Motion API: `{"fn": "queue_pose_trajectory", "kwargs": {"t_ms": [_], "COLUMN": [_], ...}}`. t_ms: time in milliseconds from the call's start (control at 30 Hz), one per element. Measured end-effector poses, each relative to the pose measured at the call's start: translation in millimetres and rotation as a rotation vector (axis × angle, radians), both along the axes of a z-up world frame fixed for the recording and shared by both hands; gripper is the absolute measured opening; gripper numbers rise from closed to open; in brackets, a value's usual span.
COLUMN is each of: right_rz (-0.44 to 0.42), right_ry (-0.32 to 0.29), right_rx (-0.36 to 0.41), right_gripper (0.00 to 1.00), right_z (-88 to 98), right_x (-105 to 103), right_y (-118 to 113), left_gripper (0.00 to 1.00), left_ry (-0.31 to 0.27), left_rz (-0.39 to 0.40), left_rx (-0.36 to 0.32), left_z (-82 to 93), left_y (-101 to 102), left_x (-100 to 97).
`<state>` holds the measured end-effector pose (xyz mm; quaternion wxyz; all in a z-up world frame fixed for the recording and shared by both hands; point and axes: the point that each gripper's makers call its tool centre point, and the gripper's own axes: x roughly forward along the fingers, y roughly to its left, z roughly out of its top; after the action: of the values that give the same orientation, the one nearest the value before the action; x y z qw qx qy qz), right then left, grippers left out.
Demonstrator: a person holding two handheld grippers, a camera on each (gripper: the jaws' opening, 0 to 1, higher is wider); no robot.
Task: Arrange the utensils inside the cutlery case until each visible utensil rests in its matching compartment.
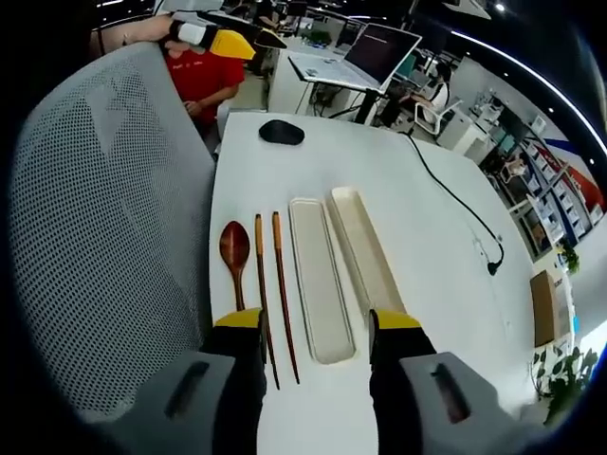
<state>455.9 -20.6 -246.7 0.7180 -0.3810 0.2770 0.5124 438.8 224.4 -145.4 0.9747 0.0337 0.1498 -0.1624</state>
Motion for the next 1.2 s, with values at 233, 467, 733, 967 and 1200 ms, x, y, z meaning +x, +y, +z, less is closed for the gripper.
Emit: {"fn": "queue_pose_trajectory", "kwargs": {"t_ms": [233, 467, 733, 967, 1200], "right_rz": [0.038, 0.074, 0.109, 0.156, 0.173], "right_ry": [0.022, 0.062, 0.100, 0.106, 0.121], "right_rx": [-0.041, -0.074, -0.089, -0.105, -0.131], "right_gripper": [0.35, 0.30, 0.28, 0.29, 0.21], "right_z": [-15.5, -34.2, -48.7, -60.3, -70.3], "right_x": [1, -2, -2, -1, 0], "right_y": [3, 7, 15, 24, 26], "left_gripper": [0.72, 0.72, 0.72, 0.71, 0.71], "left_ry": [-0.007, 0.001, 0.011, 0.008, 0.008], "left_rz": [0.006, 0.010, 0.003, 0.006, 0.008], "left_rx": [0.020, 0.016, 0.038, 0.039, 0.039], "left_z": [1.6, 0.5, -2.0, -1.8, -1.8], "left_y": [2, 2, 2, 3, 3], "left_x": [-1.0, -1.3, -1.7, -1.6, -1.5]}}
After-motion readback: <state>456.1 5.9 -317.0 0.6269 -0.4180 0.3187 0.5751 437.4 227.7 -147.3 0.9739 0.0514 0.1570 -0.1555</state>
